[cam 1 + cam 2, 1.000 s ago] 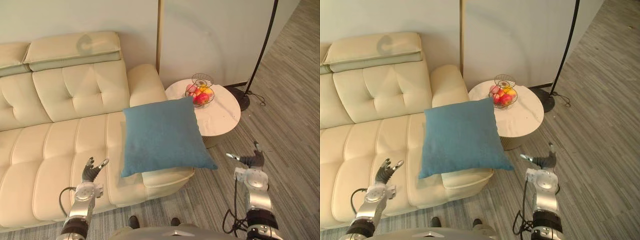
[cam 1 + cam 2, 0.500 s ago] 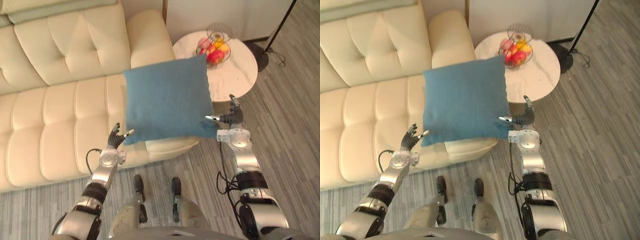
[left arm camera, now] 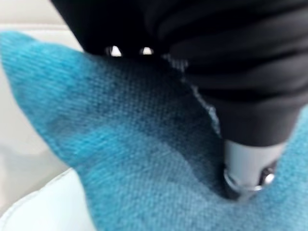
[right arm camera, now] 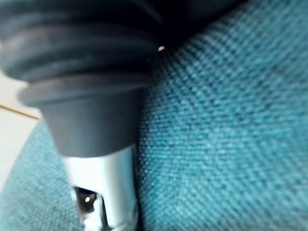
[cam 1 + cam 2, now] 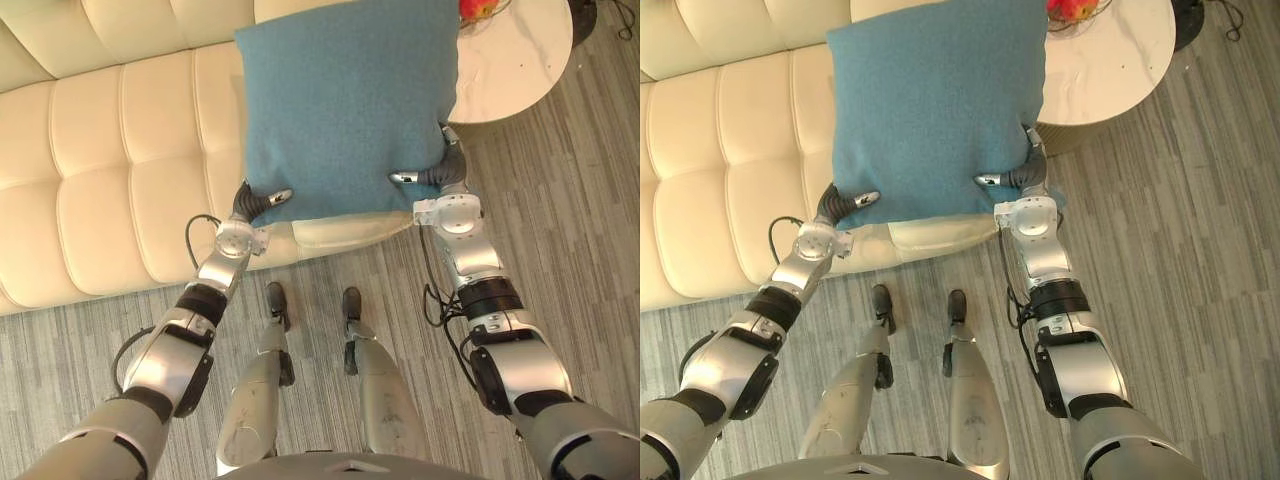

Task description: Pick up cushions and gather them together orderly.

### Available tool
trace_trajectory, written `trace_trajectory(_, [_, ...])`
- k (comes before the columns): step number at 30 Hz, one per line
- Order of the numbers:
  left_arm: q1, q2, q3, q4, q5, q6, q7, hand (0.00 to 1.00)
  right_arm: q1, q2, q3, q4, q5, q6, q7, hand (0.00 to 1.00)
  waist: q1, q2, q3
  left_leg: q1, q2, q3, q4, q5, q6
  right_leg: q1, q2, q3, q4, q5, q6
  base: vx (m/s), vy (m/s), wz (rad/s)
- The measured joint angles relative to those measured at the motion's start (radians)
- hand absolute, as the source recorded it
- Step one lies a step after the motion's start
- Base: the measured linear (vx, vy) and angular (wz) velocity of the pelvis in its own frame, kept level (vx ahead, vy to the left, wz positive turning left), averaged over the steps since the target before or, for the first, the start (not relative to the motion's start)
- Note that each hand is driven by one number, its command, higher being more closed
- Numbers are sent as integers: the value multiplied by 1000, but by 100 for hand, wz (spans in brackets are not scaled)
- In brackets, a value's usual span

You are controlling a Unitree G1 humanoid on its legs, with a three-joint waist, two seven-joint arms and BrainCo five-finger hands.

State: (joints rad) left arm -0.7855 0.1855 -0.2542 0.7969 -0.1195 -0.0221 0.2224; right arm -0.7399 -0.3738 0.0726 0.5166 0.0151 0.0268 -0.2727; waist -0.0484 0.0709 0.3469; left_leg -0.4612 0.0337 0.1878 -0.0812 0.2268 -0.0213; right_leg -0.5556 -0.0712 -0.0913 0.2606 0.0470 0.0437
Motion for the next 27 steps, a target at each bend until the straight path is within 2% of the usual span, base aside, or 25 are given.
trace_trajectory(6, [-12, 7, -1, -77, -45, 0, 27, 100, 27, -7, 2, -118, 18, -3, 0, 100, 3, 0, 0, -6, 19, 85, 0, -16, -19, -40, -14, -10, 76, -42, -12, -22, -40, 10])
trace_trajectory(13, [40, 11, 4, -202, -55, -2, 35, 100, 149, 22, 2, -199, 39, -26, 0, 100, 6, 0, 0, 40, 19, 95, 0, -1, -34, -14, -32, -32, 142, -107, -17, 31, -39, 12])
trace_trajectory(17, [146, 4, 12, -283, -55, -4, 36, 100, 256, 78, -3, -248, 56, -48, -3, 100, 7, 1, -1, 94, 19, 85, 0, 4, -29, 47, -34, -49, 147, -139, -18, 83, -57, 7])
trace_trajectory(23, [254, -16, 14, -377, -55, -3, 39, 100, 361, 118, -5, -314, 59, -53, -13, 100, 5, 0, -4, 138, 19, 54, 0, 2, -31, 111, -35, -74, 131, -153, -17, 58, -40, 12])
trace_trajectory(27, [372, -31, 14, -470, -53, -3, 35, 100, 458, 152, -5, -347, 58, -53, -6, 100, 4, 0, -5, 206, 18, 19, -1, -13, -49, 209, -32, -94, 82, -153, -16, 48, -15, 11])
